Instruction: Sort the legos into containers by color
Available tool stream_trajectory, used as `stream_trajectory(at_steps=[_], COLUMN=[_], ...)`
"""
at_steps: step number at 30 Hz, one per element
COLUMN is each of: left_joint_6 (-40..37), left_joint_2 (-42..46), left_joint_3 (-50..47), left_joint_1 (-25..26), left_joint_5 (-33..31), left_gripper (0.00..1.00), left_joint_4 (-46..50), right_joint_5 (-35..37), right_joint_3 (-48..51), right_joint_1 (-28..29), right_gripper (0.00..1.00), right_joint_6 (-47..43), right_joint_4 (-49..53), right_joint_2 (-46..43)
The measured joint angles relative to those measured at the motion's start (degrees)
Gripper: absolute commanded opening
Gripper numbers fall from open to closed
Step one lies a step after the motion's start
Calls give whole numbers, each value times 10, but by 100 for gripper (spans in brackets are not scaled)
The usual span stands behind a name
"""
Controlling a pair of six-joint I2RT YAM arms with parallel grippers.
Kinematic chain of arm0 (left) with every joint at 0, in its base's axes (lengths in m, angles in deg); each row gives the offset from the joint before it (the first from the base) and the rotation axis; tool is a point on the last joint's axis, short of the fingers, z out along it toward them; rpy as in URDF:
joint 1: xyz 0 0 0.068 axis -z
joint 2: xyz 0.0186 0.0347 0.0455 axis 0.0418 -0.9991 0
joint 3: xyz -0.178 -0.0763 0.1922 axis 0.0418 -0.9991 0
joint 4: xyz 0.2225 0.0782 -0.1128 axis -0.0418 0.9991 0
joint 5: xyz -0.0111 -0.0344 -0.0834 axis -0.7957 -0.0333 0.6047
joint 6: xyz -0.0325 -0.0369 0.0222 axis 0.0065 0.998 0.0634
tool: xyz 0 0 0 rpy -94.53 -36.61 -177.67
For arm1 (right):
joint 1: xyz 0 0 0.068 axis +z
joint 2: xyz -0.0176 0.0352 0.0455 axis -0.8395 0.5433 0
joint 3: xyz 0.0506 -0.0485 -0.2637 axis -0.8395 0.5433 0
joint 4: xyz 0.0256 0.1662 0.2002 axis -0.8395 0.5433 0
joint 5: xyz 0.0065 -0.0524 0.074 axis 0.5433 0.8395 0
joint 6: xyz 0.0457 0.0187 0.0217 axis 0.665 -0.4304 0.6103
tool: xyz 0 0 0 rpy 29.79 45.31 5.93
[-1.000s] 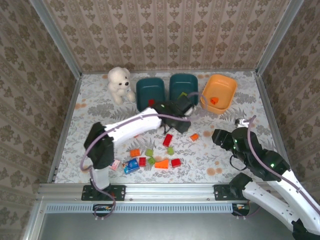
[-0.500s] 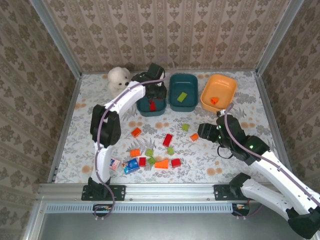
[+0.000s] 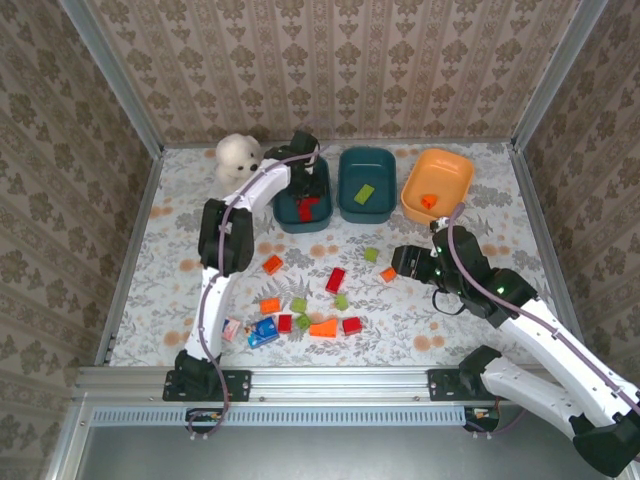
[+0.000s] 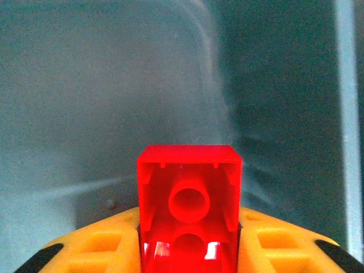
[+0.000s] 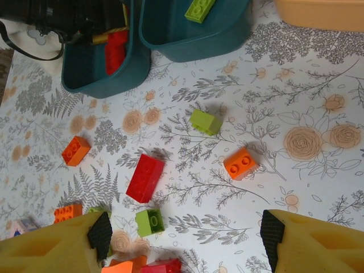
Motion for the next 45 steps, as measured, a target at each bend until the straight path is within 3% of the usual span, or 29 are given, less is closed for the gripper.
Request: stream_trajectory(at_steps=[4, 12, 16, 19, 26, 34, 40, 45], left_joint_6=[9, 14, 28, 49, 120, 187, 205, 212], left_joint_2=[-2, 1, 45, 148, 496, 829, 1042, 1135], left_joint_3=[0, 0, -29, -120, -407, -707, -796, -803], left_joint_1=[2, 0, -3, -13, -53, -54, -54, -54], left_joint_5=[9, 12, 2, -8, -52, -104, -122, -125], left_gripper=[58, 65, 70, 72, 74, 74, 76, 76], left_joint_4=[5, 16, 13, -10, -81, -46, 38, 116], right_joint_5=[-5, -19, -17, -14, -13, -23, -32, -27], right_joint_3=[-1, -12, -56, -100, -254, -448, -604, -711], right_joint_1=[-1, 1, 35, 85, 181, 217, 248, 263], right_gripper=[74, 72, 72, 73, 81, 76, 77, 80], right_joint_6=[0, -15, -60, -102, -146, -45, 47, 134], right_joint_4=[-2, -10, -10, -11, -10, 12, 59, 117], right_joint_2=[12, 52, 106, 174, 398, 608, 760, 843])
